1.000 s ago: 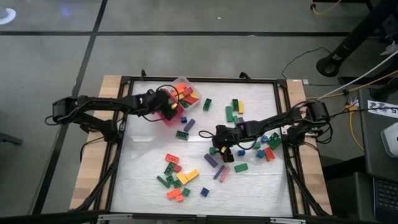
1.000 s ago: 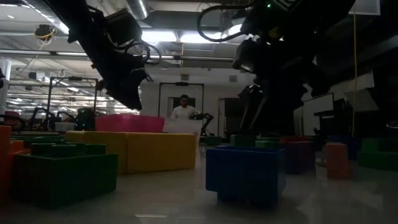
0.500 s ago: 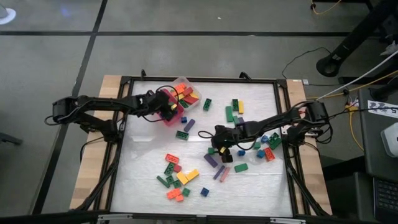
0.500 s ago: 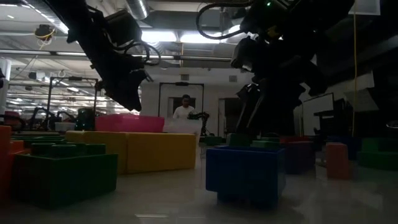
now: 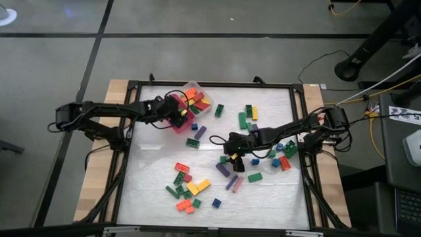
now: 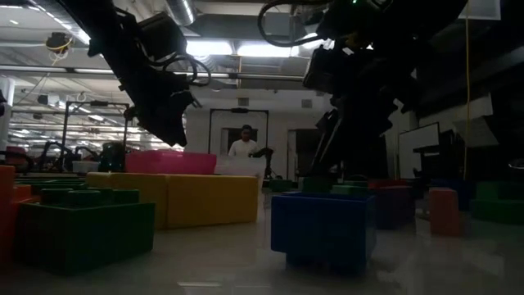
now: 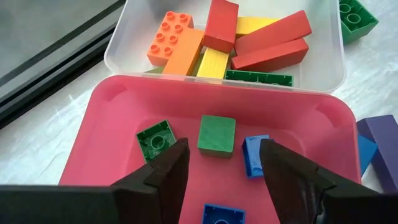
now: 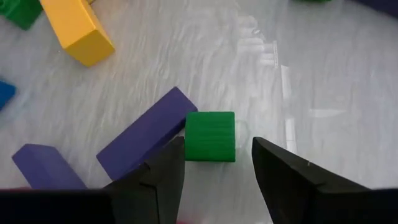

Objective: Sort blocks by size
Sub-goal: Put the small green block into the pink bin, then put the big orange game piece into the white bin

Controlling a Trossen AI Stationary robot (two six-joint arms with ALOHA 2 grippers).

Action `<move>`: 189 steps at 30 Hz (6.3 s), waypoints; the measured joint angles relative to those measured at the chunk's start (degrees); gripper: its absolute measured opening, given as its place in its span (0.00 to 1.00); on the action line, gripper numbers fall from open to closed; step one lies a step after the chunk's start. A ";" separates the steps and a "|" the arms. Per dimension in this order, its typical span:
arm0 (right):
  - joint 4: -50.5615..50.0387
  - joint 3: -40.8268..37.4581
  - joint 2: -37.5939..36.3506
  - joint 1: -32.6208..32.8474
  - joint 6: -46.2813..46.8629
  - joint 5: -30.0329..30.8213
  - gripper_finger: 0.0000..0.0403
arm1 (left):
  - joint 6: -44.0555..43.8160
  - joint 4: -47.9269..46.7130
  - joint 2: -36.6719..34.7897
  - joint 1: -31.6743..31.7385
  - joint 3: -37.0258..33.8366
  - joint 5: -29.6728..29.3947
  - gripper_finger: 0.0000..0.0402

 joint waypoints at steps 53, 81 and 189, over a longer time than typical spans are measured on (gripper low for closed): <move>3.92 0.09 5.18 3.52 -0.12 11.46 0.42 | -1.64 -0.79 0.07 0.00 -0.04 0.02 0.45; 40.19 16.36 16.62 -17.69 -19.16 0.90 0.35 | -0.66 -5.68 -13.43 -15.78 1.23 20.49 0.45; 1.79 -1.90 -4.41 5.84 11.01 0.96 0.45 | 45.28 19.29 9.64 -11.77 4.96 0.62 0.33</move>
